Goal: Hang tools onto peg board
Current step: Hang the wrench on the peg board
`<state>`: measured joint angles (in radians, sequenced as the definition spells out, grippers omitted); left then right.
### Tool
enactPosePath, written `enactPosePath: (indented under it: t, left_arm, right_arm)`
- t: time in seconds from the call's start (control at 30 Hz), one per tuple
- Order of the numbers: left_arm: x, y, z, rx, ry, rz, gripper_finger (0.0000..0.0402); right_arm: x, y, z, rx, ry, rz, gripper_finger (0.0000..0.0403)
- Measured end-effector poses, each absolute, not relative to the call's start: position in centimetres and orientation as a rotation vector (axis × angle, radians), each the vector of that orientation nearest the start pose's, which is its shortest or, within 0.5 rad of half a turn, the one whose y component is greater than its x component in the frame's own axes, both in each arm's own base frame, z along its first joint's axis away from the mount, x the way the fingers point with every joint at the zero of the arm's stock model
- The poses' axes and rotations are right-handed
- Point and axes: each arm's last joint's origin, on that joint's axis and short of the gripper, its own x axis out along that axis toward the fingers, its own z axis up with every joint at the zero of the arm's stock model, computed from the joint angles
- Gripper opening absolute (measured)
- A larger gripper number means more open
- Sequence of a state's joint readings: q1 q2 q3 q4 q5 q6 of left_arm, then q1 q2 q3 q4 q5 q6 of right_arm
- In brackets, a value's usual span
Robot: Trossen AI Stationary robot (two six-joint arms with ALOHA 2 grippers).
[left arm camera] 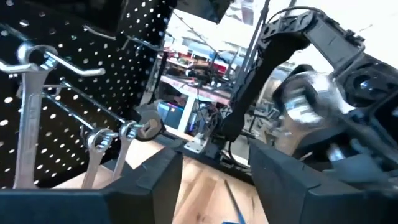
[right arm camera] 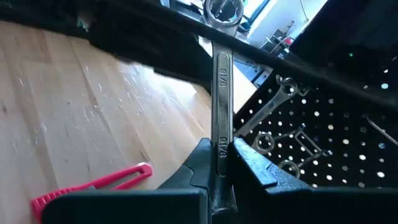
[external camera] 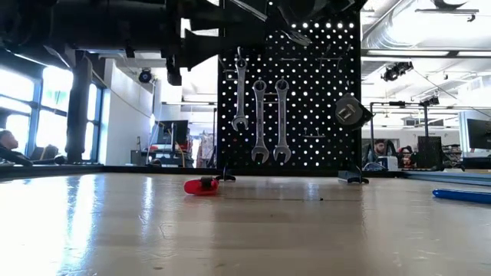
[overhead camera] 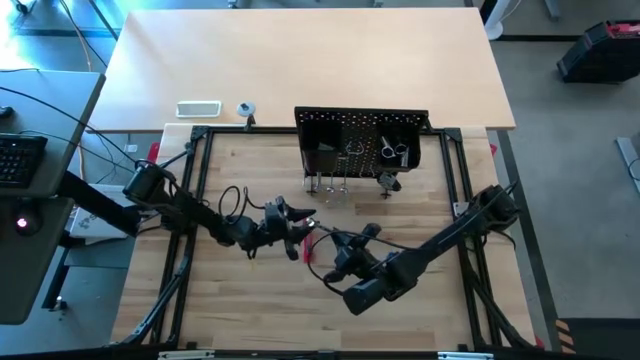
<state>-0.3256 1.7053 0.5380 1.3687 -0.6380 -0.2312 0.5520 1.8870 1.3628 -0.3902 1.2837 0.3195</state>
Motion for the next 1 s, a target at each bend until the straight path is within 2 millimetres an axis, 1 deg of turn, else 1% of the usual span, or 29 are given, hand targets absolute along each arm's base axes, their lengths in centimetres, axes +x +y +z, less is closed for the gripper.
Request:
enactPosePath:
  t: [0.13, 0.33, 0.57, 1.0]
  left_arm:
    - [29.3, -8.0, 18.4, -0.322, -0.228, 0.275, 0.0187]
    - [30.5, -8.2, 18.3, -0.330, -0.248, 0.275, 0.0188]
    - [31.4, -8.3, 18.2, -0.351, -0.290, 0.276, 0.0188]
    - [31.6, -8.3, 18.3, -0.354, -0.299, 0.281, 0.0162]
  right_arm:
    - [35.2, 18.0, 22.7, -0.456, 0.436, -0.745, 0.0026]
    - [35.6, 18.0, 23.0, -0.472, 0.422, -0.747, 0.0026]
    - [35.6, 18.0, 23.1, -0.473, 0.413, -0.758, 0.0026]
    - [35.6, 18.0, 23.1, -0.482, 0.416, -0.759, 0.0026]
